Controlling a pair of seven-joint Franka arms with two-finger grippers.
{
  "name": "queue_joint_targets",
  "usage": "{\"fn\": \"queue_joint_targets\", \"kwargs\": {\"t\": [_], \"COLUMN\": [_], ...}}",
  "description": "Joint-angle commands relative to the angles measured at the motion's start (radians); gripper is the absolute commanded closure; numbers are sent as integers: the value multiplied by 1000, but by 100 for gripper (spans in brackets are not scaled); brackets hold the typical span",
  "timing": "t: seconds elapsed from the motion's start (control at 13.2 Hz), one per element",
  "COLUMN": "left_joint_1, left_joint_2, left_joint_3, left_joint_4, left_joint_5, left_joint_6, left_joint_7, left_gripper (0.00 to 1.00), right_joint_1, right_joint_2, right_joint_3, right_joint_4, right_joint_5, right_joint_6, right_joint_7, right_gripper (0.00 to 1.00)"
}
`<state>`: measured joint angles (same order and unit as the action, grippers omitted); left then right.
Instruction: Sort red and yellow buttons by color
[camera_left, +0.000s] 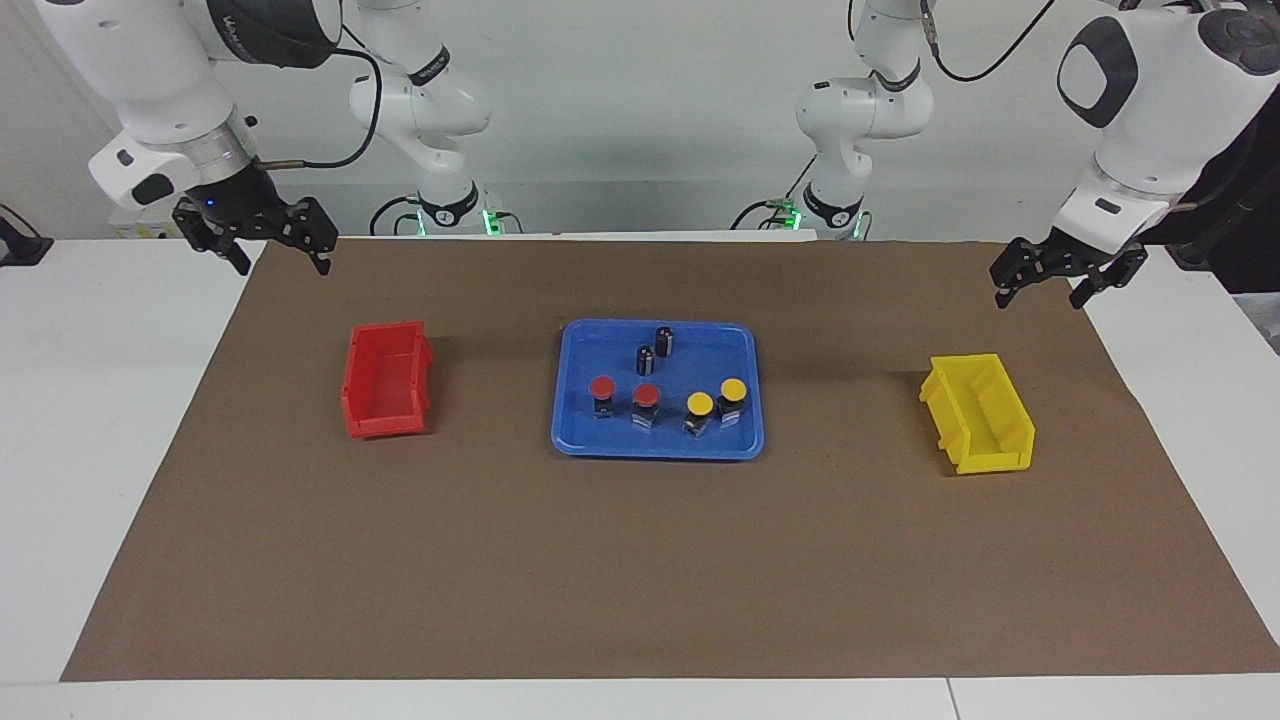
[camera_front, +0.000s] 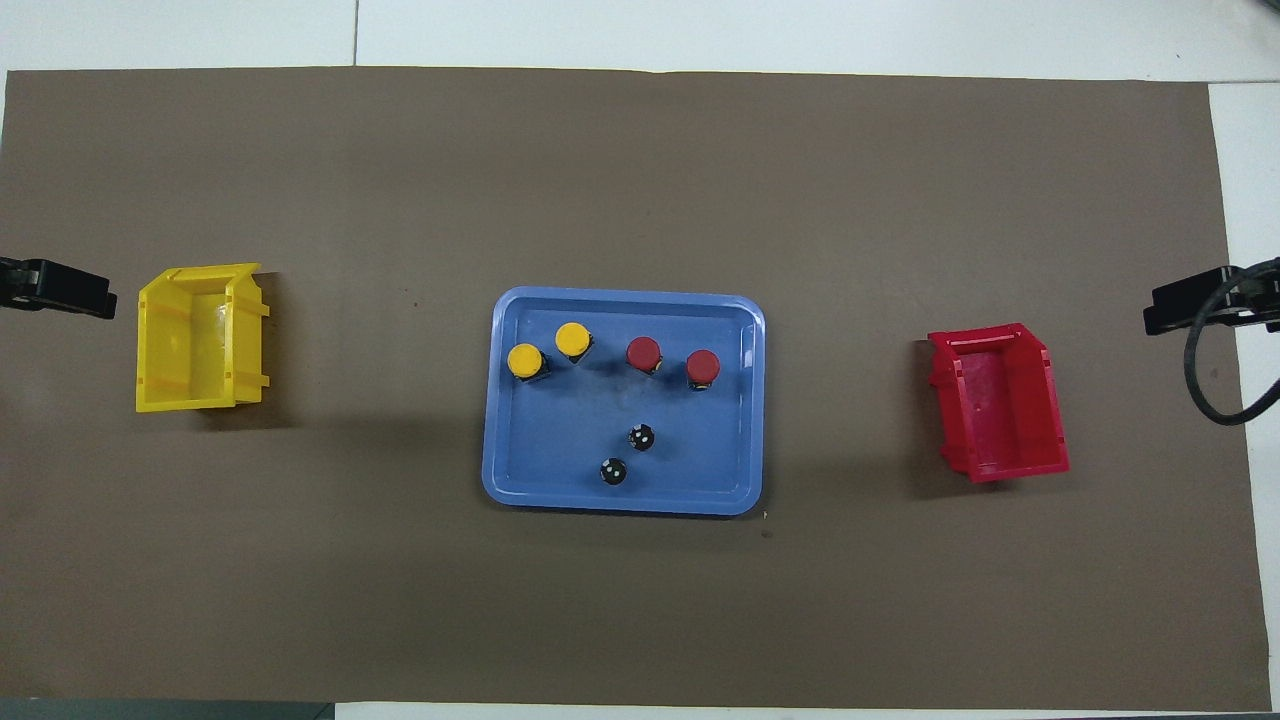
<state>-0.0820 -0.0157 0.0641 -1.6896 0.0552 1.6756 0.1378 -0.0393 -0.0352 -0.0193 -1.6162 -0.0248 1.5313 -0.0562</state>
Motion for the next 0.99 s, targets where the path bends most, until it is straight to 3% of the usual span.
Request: {"fn": "queue_joint_targets", "kwargs": {"t": [0.0,0.15,0.3,0.68,0.91], "left_joint_1": [8,8,8,7,11], "left_joint_2": [-21,-21,-21,-26,-24], "left_joint_3": [-6,-6,-6,-10,-1], "left_joint_4": [-16,-16,-16,-18,-13], "left_joint_5": [26,26,26,17,-74], "left_joint_6": [-10,-10,-10,-27,-33], "left_joint_7": [6,6,6,8,-20], "left_gripper": [0,0,0,0,0], "right_joint_1": [9,16,94,330,423], "right_joint_2": [11,8,17,144,221], "right_joint_3": [4,6,30,32,32], "right_joint_4": [21,12,3,21,-42], "right_joint_5": [8,9,38,68,65], "right_joint_6": [-8,-7,85,240,400], "right_joint_7": [3,-10,77,402,463], "right_gripper": [0,0,0,0,0]}}
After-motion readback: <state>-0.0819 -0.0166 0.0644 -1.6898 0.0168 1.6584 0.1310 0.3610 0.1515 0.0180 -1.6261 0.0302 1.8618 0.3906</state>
